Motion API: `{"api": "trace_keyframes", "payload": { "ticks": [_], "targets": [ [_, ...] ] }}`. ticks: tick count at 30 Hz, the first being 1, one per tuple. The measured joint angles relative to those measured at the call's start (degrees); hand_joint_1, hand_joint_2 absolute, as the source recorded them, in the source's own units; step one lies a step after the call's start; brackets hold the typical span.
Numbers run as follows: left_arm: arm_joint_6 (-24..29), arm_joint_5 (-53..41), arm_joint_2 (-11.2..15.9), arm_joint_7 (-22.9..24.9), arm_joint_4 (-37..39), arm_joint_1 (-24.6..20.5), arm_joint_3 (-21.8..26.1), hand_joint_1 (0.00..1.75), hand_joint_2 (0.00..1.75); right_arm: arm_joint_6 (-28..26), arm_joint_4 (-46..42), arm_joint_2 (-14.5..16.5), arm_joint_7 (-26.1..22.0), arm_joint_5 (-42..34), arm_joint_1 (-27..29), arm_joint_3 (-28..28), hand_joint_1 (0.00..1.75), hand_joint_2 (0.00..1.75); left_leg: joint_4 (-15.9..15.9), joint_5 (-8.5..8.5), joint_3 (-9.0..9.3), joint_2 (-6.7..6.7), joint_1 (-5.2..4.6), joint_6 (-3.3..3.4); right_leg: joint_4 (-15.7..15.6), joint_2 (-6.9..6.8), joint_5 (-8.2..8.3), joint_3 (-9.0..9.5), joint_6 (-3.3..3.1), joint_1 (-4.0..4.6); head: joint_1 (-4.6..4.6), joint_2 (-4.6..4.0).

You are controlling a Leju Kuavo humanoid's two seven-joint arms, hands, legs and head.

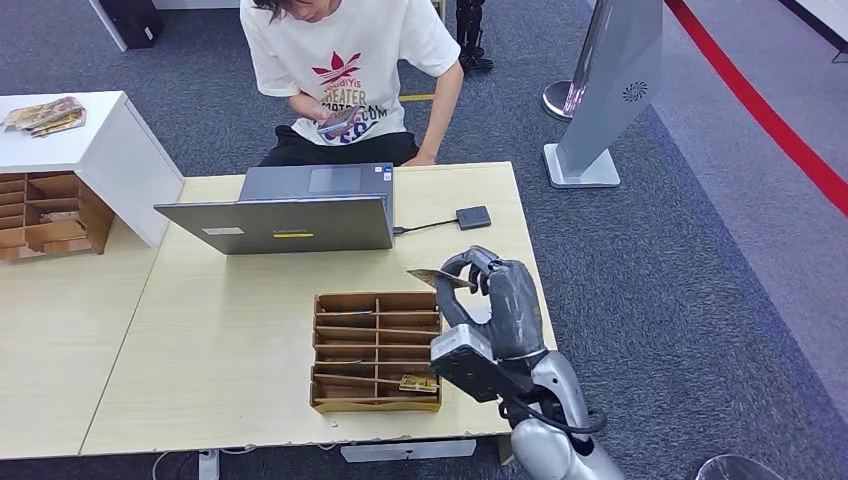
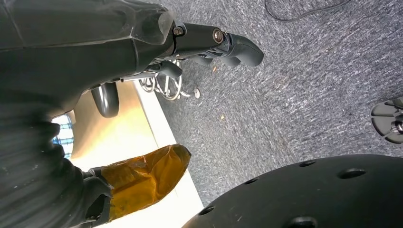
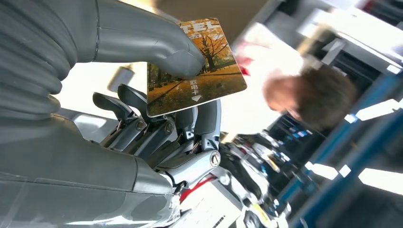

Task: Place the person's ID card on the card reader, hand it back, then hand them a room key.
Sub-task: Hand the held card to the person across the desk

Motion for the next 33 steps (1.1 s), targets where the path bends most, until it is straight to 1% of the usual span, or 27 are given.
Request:
{"api": "trace_keyframes", "payload": {
  "ticks": [3,8,19,27,33],
  "targets": [
    [0.06,0.31,0.00,-0.01,0.00,0.01,0.00,0.00,1.75,-0.04,-4.62,-0.83,-1.84,-2.86,1.26,-1.37,1.75,1.75,0.00,0.00,0.00,0.00,0.00,0.00,0.00,0.00,0.00,0.00,0.00,0.00,-0.01,0.00],
    [0.08,0.59,-0.01,-0.01,0.00,0.00,0.00,0.00,1.75,-0.07,-9.50,-1.79,-2.98,-4.26,2.42,-2.58,1.75,1.75,0.00,0.00,0.01,0.01,0.01,0.00,0.01,0.01,0.00,0.00,0.00,0.00,-0.01,0.00],
    [-0.05,0.30,-0.02,-0.35,-0.01,-0.01,0.00,0.00,1.75,0.09,-10.71,-2.03,-2.87,-4.25,2.06,-3.03,1.75,1.75,0.00,0.01,-0.01,0.01,0.01,0.00,0.01,0.01,0.00,0.01,0.00,0.00,-0.01,0.00],
    [-0.44,-2.29,-0.01,-0.36,0.00,-0.06,0.00,0.00,1.75,1.17,-6.95,-1.80,-0.20,-2.24,-2.97,-2.97,1.75,1.75,0.00,0.02,-0.01,-0.01,0.01,-0.01,0.03,0.00,0.02,0.03,-0.01,0.00,-0.01,0.00],
    [-0.95,-5.08,0.00,-0.36,0.00,-0.35,0.00,0.00,1.75,4.24,-1.30,-0.01,2.11,-2.58,-8.86,-2.83,1.75,1.75,0.00,0.04,0.01,-0.02,0.02,-0.04,0.05,0.00,0.04,0.03,-0.04,0.01,0.00,0.00]
  ]
}}
